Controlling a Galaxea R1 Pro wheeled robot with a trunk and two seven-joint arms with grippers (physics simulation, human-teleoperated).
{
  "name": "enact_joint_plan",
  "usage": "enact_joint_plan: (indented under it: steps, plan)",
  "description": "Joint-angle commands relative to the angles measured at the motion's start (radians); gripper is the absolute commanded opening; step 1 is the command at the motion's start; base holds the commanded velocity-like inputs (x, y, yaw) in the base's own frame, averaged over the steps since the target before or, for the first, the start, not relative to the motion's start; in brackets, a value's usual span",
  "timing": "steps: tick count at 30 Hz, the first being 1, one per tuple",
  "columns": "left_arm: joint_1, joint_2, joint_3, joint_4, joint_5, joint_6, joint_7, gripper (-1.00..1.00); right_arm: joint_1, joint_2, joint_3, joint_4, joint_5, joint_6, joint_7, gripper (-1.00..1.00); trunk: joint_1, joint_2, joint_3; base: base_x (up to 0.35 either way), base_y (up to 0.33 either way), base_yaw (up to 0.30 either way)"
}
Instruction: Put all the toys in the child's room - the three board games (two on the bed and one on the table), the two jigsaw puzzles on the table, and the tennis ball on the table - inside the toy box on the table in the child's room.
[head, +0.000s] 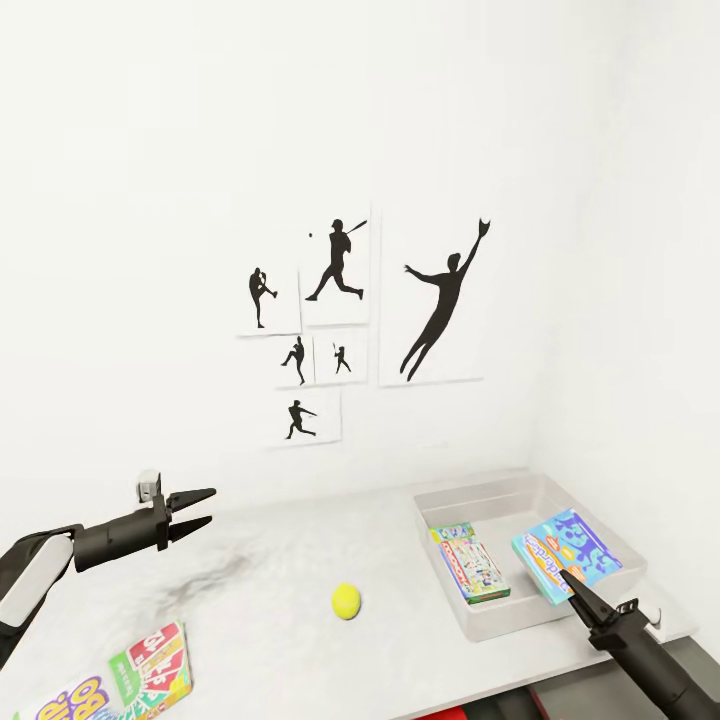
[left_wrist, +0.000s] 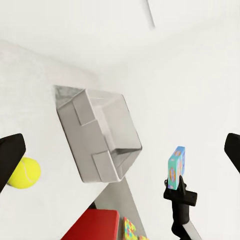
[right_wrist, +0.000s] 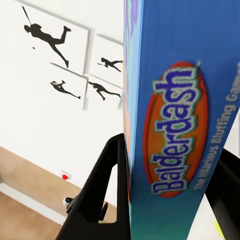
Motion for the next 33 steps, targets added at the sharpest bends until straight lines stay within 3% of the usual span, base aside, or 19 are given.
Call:
enact_joint_plan:
  steps: [1, 10, 14, 17, 20, 25, 29, 33]
  plan:
    - [0.000, 0.000, 0.001, 0.000, -0.003, 0.004, -0.004, 1.00, 0.000, 0.000, 0.000, 0.000, -0.004, 0.007, -0.003, -1.00, 0.000, -0.001, 0.000, 0.000, 0.000, 0.000]
    - [0.000, 0.003, 0.001, 0.000, -0.003, 0.005, -0.005, 1.00, -0.001, -0.007, 0.000, -0.005, -0.005, 0.021, -0.062, -1.00, 0.000, -0.001, 0.000, 0.000, 0.000, 0.000]
    - [0.000, 0.002, 0.001, 0.000, -0.003, 0.005, -0.005, 1.00, -0.015, -0.019, -0.001, -0.017, -0.003, 0.131, -0.181, -1.00, 0.000, -0.001, 0.000, 0.000, 0.000, 0.000]
    - [0.000, 0.002, 0.001, 0.000, -0.003, 0.005, -0.005, 1.00, -0.112, -0.051, -0.002, -0.040, -0.008, 0.242, -0.332, -1.00, 0.000, -0.001, 0.000, 0.000, 0.000, 0.000]
    - [0.000, 0.001, 0.002, 0.000, -0.003, 0.005, -0.005, 1.00, -0.224, -0.067, -0.002, -0.044, -0.013, 0.284, -0.443, -1.00, 0.000, -0.001, 0.000, 0.000, 0.000, 0.000]
    - [0.000, 0.001, 0.002, 0.001, -0.003, 0.005, -0.005, 1.00, -0.425, -0.074, -0.001, 0.015, -0.016, 0.308, -0.592, -1.00, 0.000, -0.001, 0.000, 0.000, 0.000, 0.000]
    - [0.000, 0.001, 0.002, 0.002, -0.003, 0.004, -0.004, 1.00, -0.540, -0.074, 0.000, 0.089, -0.015, 0.302, -0.739, -1.00, 0.000, -0.001, 0.000, 0.000, 0.000, 0.000]
    - [0.000, 0.000, 0.002, 0.002, -0.003, 0.004, -0.004, 1.00, -0.649, -0.073, -0.001, 0.176, -0.016, 0.296, -0.975, -1.00, 0.000, -0.001, 0.000, 0.000, 0.000, 0.000]
